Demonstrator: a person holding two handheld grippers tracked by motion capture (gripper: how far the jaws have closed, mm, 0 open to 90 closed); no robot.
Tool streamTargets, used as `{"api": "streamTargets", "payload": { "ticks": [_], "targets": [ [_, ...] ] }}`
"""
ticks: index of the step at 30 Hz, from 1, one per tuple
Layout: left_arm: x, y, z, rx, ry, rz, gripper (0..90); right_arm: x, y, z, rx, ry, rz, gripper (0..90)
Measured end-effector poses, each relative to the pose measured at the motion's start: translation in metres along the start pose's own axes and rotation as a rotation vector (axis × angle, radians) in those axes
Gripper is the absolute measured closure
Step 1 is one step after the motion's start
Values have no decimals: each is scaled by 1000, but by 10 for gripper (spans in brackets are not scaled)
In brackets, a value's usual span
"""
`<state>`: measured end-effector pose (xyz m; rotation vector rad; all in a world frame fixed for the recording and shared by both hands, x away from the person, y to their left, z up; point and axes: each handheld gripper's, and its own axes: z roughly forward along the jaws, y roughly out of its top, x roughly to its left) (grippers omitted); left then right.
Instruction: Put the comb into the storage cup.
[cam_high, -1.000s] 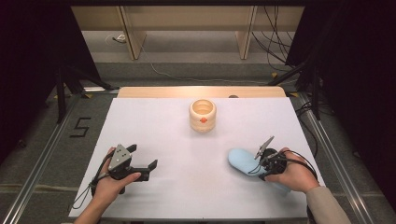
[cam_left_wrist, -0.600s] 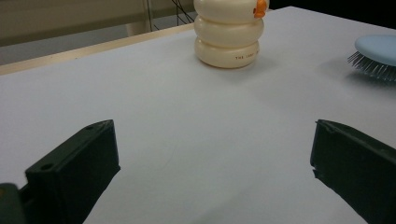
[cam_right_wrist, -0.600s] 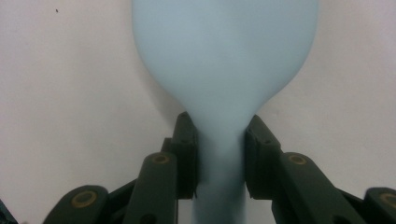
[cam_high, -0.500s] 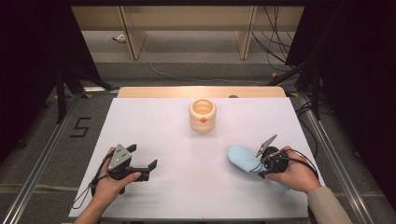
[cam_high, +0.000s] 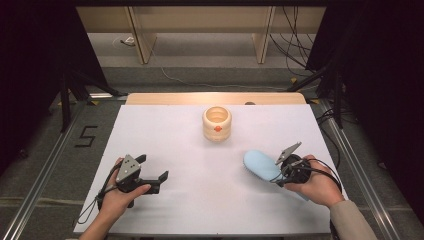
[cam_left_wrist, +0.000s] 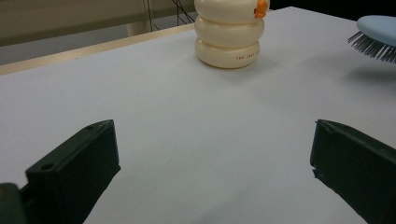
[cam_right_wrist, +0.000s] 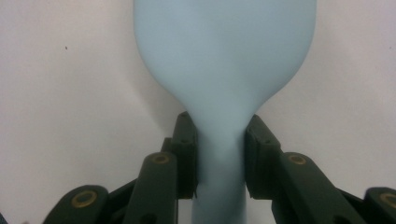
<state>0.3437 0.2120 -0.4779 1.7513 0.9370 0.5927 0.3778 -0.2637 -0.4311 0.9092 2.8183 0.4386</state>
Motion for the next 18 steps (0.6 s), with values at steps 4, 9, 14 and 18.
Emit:
{"api": "streamTargets", "payload": {
  "ticks": [4,9,14,18],
  "targets": [
    [0,0,0,0,0,0,8,0,0,-2,-27,0,4,701],
    [0,0,0,-1,1,-1,8,-1,1,-4,-66,-6,16,701],
    [0,0,0,-1,1,-1,9,-2,0,-5,-95,-7,26,701],
    [0,0,0,-2,1,-1,11,-2,-1,-6,-120,-17,30,701]
  ]
}}
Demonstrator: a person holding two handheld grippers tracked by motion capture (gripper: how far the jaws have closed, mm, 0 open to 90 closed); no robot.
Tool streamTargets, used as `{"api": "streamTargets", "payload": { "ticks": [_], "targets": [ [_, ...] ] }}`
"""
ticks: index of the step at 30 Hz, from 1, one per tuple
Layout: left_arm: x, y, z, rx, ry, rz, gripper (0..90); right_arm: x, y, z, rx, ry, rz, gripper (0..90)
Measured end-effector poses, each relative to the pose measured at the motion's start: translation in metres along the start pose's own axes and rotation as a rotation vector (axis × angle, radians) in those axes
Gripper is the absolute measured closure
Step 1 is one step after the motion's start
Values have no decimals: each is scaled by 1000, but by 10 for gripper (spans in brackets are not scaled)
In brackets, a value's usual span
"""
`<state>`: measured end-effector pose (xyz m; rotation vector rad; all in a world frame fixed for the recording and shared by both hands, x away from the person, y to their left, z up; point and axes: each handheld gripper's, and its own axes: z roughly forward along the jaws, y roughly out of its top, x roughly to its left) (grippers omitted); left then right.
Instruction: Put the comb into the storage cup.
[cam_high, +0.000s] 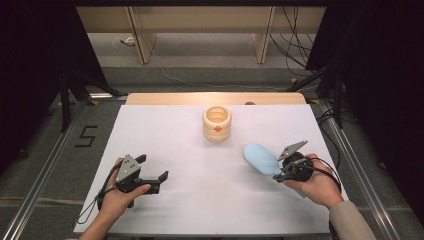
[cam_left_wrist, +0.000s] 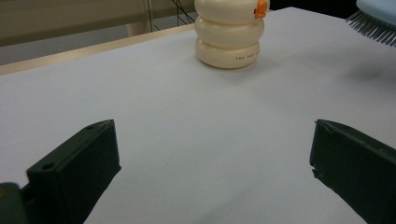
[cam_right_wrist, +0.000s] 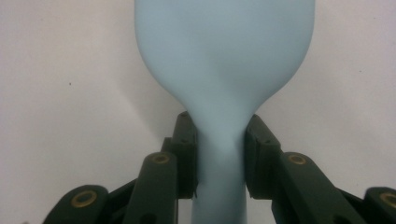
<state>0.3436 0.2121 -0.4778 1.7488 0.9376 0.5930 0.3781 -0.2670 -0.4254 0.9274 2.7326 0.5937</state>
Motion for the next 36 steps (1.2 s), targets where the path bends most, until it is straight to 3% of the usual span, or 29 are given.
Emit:
{"api": "streamTargets", "payload": {
  "ticks": [26,36],
  "targets": [
    [0,0,0,-1,1,-5,13,0,0,-1,-135,-17,99,701],
    [0,0,1,1,-1,-7,15,-1,1,-3,-245,-57,166,701]
  ]
}}
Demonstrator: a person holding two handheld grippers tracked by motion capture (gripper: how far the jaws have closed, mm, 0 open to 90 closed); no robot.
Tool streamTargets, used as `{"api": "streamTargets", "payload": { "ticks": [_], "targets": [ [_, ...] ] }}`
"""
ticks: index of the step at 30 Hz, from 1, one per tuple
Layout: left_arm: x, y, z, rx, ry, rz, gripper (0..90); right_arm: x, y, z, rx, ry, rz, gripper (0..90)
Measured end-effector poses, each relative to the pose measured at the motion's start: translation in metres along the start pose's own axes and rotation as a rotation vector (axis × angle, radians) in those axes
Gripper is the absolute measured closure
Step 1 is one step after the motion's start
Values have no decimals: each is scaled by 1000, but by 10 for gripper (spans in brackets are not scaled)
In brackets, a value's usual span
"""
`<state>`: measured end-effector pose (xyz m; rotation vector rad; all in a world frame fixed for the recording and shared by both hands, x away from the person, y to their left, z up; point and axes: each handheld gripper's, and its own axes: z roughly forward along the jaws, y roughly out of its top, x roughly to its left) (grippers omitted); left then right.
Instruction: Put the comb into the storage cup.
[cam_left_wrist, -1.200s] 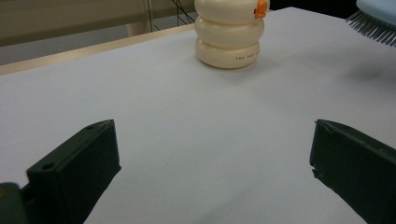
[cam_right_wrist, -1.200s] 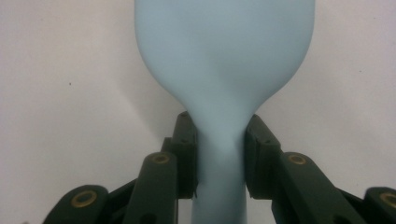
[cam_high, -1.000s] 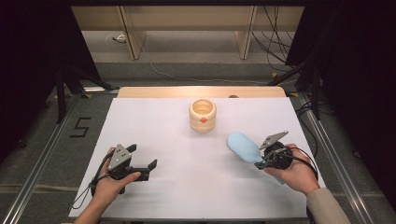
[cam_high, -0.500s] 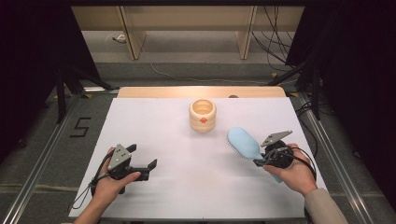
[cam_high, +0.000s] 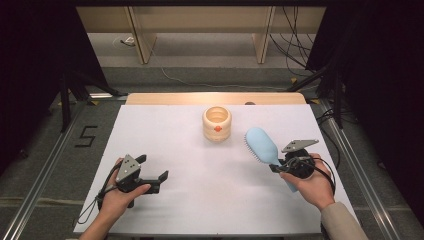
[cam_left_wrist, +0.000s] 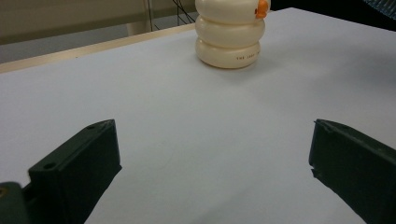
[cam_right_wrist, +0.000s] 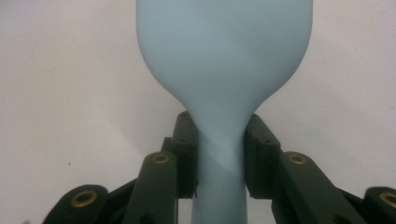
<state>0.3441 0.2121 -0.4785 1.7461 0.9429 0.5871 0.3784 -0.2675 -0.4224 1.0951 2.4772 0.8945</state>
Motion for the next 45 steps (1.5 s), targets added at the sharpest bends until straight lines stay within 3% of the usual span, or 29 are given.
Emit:
{"api": "streamTargets", "payload": {
  "ticks": [12,45],
  "targets": [
    [0,0,0,0,0,0,17,3,2,1,-60,-4,39,701],
    [-1,0,1,0,-1,-1,20,13,11,1,-191,-4,89,701]
  ]
}}
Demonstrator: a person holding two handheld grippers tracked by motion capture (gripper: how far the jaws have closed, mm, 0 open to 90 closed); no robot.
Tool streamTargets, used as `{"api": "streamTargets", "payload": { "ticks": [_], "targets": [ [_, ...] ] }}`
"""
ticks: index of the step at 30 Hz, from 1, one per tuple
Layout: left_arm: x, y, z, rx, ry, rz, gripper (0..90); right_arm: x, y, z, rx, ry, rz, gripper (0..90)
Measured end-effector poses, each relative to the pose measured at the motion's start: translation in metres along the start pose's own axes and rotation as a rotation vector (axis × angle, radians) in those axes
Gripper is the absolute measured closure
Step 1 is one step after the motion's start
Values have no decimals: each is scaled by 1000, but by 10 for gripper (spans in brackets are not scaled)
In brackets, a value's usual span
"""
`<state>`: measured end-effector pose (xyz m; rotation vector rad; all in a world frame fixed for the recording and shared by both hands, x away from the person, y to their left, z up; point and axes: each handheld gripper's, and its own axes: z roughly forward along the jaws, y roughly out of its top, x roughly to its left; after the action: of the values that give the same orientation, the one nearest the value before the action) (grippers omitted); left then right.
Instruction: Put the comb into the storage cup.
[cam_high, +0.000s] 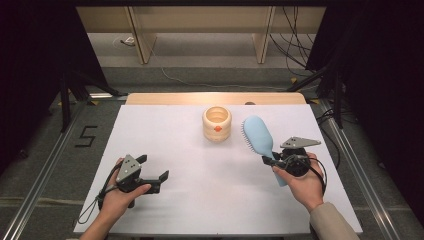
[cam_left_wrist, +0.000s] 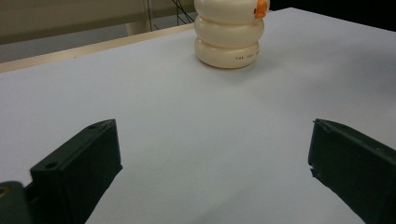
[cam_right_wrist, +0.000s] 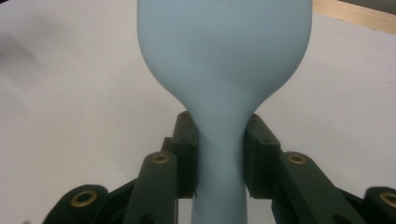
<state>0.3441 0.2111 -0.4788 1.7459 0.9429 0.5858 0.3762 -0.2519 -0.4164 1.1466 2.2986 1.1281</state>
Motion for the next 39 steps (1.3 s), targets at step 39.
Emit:
{"api": "streamTargets", "payload": {
  "ticks": [39],
  "targets": [
    [0,0,0,1,-1,2,21,12,7,8,-54,26,11,701]
  ]
}}
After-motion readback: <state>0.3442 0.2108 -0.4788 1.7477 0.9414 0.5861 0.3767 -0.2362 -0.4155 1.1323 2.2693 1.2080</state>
